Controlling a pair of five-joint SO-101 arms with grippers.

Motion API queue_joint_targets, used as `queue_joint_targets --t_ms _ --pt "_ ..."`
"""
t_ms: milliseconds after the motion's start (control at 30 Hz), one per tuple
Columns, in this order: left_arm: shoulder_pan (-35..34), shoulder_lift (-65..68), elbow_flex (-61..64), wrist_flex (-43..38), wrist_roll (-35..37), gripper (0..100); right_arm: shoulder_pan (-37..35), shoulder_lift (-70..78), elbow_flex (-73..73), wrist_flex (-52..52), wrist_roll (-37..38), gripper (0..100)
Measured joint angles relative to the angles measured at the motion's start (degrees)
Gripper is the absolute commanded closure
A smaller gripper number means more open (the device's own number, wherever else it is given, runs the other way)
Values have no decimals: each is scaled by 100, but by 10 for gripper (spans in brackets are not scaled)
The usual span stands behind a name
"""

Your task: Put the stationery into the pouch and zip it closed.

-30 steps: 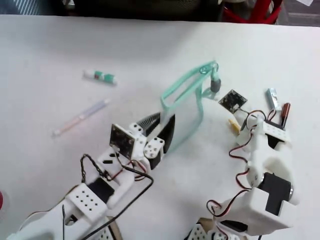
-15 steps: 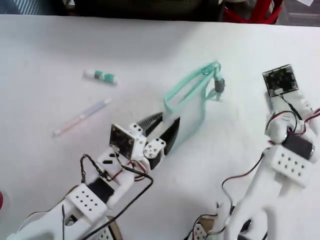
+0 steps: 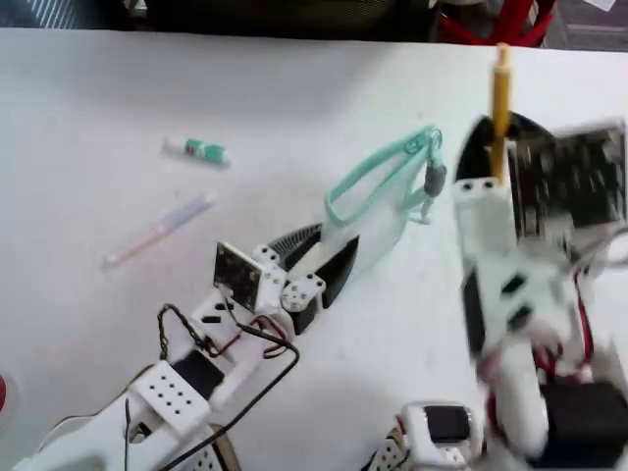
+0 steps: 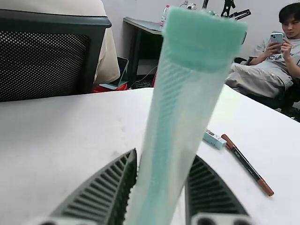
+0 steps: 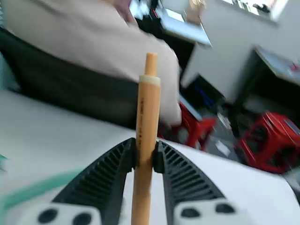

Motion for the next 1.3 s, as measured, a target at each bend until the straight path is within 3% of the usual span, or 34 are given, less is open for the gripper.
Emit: queue_joint_targets --t_ms 133,233,433,900,1033,1200,1300 --pt "0 0 0 0 0 849 -1582 193 -475 26 -202 981" --pt "0 0 9 0 0 849 -1908 607 -527 18 -448 981" --pt "0 0 18 0 0 849 -2022 809 -316 -607 -879 981" --pt "0 0 26 0 0 849 -1864 431 2242 -2277 -897 981" --pt "0 0 26 0 0 849 -1864 246 2303 -2207 -897 981" --pt "0 0 35 0 0 849 -1688 -176 2303 -1389 -870 976" --pt "0 0 35 0 0 849 -1468 -264 2303 -1108 -563 891"
